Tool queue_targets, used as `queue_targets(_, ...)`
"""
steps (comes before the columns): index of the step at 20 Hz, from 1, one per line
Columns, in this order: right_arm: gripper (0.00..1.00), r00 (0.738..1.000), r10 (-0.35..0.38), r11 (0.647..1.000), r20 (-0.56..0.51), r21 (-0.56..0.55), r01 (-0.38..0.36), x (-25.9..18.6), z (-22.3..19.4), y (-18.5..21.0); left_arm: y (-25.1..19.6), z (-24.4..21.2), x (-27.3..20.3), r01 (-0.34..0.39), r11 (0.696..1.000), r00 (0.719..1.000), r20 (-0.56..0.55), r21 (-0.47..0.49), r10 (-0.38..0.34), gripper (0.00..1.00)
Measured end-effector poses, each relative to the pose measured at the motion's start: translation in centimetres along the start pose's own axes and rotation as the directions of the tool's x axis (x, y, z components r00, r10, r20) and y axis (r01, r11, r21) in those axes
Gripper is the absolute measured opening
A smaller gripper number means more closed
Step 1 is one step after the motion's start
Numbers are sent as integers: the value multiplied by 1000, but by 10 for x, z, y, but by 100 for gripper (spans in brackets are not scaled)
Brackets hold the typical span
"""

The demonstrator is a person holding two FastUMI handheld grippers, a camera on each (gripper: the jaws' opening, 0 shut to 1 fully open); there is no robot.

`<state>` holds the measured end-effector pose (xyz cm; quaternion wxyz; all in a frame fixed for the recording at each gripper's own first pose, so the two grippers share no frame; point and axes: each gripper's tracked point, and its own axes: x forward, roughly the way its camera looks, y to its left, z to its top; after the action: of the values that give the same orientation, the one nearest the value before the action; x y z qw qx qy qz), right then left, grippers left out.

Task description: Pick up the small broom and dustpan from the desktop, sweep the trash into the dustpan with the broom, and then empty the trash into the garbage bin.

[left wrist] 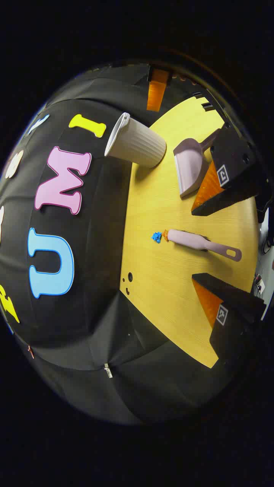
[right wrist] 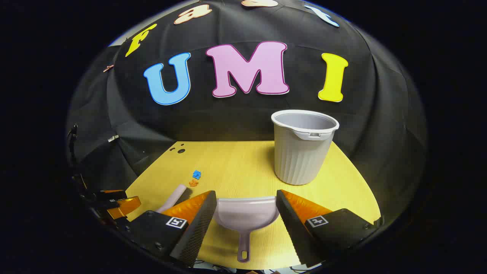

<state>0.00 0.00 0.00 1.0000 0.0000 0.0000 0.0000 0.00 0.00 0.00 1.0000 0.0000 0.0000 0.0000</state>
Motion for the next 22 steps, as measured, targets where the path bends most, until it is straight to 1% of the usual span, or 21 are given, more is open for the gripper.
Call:
queue_targets(3, 98, 1000, 18, 1000, -2, -7, -18, 3, 0, 4, -3, 4, 2, -9, 1000, 1000, 11, -15, 9, 96)
queue_targets(5, 99, 999, 37, 999, -9, -23, -37, 8, 0, 7, -4, 4, 3, -13, 1000, 1000, 11, -8, 13, 96)
queue_targets(7, 99, 998, 56, 998, -29, -21, -57, 17, -2, 6, -5, 3, 6, -16, 1000, 1000, -7, -5, 16, 96)
queue_targets(10, 99, 997, 62, 998, -54, -5, -63, 28, -5, -5, -5, -5, 13, -32, 999, 998, -55, 9, 32, 96)
queue_targets(13, 99, 993, 76, 997, -89, 25, -74, 39, -13, -16, -10, -12, 23, -29, 999, 995, -100, 26, 31, 96)
queue_targets(15, 99, 989, 100, 995, -107, 33, -97, 47, -22, -20, -12, -30, 36, -22, 998, 986, -165, 60, 32, 96)
queue_targets(17, 99, 983, 118, 993, -139, 26, -115, 53, -37, -22, -8, -45, 49, -30, 995, 973, -226, 99, 52, 96)
queue_targets(19, 99, 970, 147, 989, -193, 28, -145, 55, -59, -20, -7, -57, 62, -12, 992, 961, -272, 126, 47, 96)
queue_targets(20, 99, 963, 159, 987, -219, 39, -154, 55, -68, -19, -1, -63, 73, -9, 989, 949, -310, 145, 55, 96)
queue_targets(22, 99, 958, 159, 987, -240, 36, -155, 57, -77, -20, 6, -77, 85, -7, 991, 925, -377, 134, 58, 98)
